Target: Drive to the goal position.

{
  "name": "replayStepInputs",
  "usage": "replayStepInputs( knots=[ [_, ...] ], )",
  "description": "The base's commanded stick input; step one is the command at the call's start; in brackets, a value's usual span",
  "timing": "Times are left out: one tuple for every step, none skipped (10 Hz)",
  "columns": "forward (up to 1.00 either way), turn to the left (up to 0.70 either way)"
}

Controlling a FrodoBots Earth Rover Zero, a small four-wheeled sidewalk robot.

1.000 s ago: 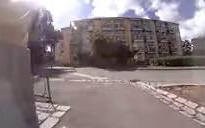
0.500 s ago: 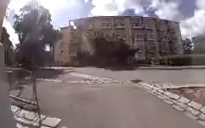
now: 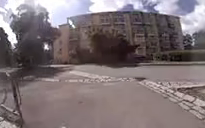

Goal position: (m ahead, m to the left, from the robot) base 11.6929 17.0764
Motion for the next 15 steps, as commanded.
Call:
replayStepInputs(
  knots=[
    [0.85,0.00],
    [0.85,0.00],
    [0.85,0.00],
    [0.85,0.00],
    [0.85,0.00],
    [0.85,0.00],
    [0.85,0.00],
    [0.85,0.00],
    [0.85,0.00],
    [0.85,0.00],
    [0.85,0.00],
    [0.85,0.00],
    [0.85,0.00],
    [0.85,0.00],
    [0.85,0.00]
  ],
)
